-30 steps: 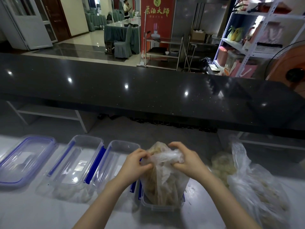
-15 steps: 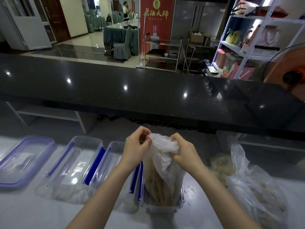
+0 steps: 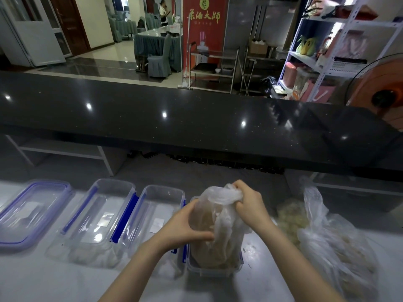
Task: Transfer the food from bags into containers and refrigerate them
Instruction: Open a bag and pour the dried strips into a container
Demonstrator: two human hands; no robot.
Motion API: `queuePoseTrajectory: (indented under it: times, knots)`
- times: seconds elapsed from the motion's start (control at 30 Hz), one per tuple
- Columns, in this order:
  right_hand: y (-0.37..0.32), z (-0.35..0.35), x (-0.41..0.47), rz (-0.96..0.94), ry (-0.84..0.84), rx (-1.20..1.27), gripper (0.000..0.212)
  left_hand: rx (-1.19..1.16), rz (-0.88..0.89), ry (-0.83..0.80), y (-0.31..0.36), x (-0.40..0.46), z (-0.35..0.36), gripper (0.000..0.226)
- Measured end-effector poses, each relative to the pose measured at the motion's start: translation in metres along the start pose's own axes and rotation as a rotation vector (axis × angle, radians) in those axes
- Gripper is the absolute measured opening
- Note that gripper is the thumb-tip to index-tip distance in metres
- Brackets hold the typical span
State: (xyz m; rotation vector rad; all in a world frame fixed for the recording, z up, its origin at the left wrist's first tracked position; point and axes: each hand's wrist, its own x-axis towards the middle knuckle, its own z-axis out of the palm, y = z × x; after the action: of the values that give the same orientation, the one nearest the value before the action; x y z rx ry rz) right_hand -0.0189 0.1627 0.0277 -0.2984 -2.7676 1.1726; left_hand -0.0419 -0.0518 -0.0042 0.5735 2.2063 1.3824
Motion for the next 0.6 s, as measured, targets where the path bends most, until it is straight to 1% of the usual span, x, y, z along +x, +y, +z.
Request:
queuePoseTrajectory:
  times: [0.03, 0.07, 0.13, 0.17, 0.23, 0.27, 0.33, 0.37, 0.4, 0.43, 0.47, 0.5, 0.53, 0.6]
  knots:
    - [-0.007, -0.004, 0.000, -0.019, 0.008, 0.048, 0.033, 0.052, 0.016, 0.033, 0.001, 0.001, 0.002, 0.075]
    - [-0.013, -0.007, 0.001, -0.045, -0.005, 0.082, 0.038, 0.094, 0.036, 0.090, 0.000, 0.003, 0.004, 0.067]
    - [-0.021, -0.011, 0.001, -0.093, -0.061, 0.083, 0.048, 0.118, 0.067, 0.245, 0.001, 0.010, 0.003, 0.038]
    - [-0.022, -0.012, 0.001, -0.108, -0.102, 0.055, 0.050, 0.114, 0.076, 0.306, 0.002, 0.012, 0.001, 0.027]
    - [-0.021, -0.015, -0.002, -0.099, -0.240, -0.008, 0.045, 0.108, 0.090, 0.372, 0.006, 0.017, -0.004, 0.021]
    - [-0.021, -0.016, -0.005, -0.080, -0.330, -0.031, 0.048, 0.118, 0.105, 0.388, 0.009, 0.018, -0.006, 0.019]
    - [-0.021, -0.013, -0.011, -0.040, -0.480, -0.101, 0.074, 0.138, 0.160, 0.418, 0.017, 0.022, -0.008, 0.016]
    - [-0.022, -0.008, -0.014, -0.032, -0.514, -0.159, 0.088, 0.125, 0.194, 0.425, 0.023, 0.023, -0.008, 0.017]
    - [-0.023, 0.000, -0.017, -0.035, -0.504, -0.218, 0.097, 0.101, 0.223, 0.423, 0.029, 0.024, -0.008, 0.018]
    - [-0.024, 0.010, -0.019, -0.038, -0.458, -0.268, 0.098, 0.080, 0.252, 0.416, 0.034, 0.025, -0.008, 0.020]
    - [-0.025, 0.018, -0.020, -0.038, -0.394, -0.294, 0.093, 0.071, 0.277, 0.409, 0.038, 0.025, -0.007, 0.023]
    - [-0.025, 0.025, -0.018, -0.028, -0.328, -0.290, 0.081, 0.066, 0.291, 0.395, 0.041, 0.025, -0.008, 0.025]
    - [-0.025, 0.028, -0.016, -0.012, -0.270, -0.267, 0.063, 0.059, 0.289, 0.377, 0.042, 0.023, -0.008, 0.026]
    - [-0.025, 0.027, -0.009, 0.015, -0.242, -0.252, 0.029, 0.012, 0.248, 0.332, 0.037, 0.019, -0.010, 0.023]
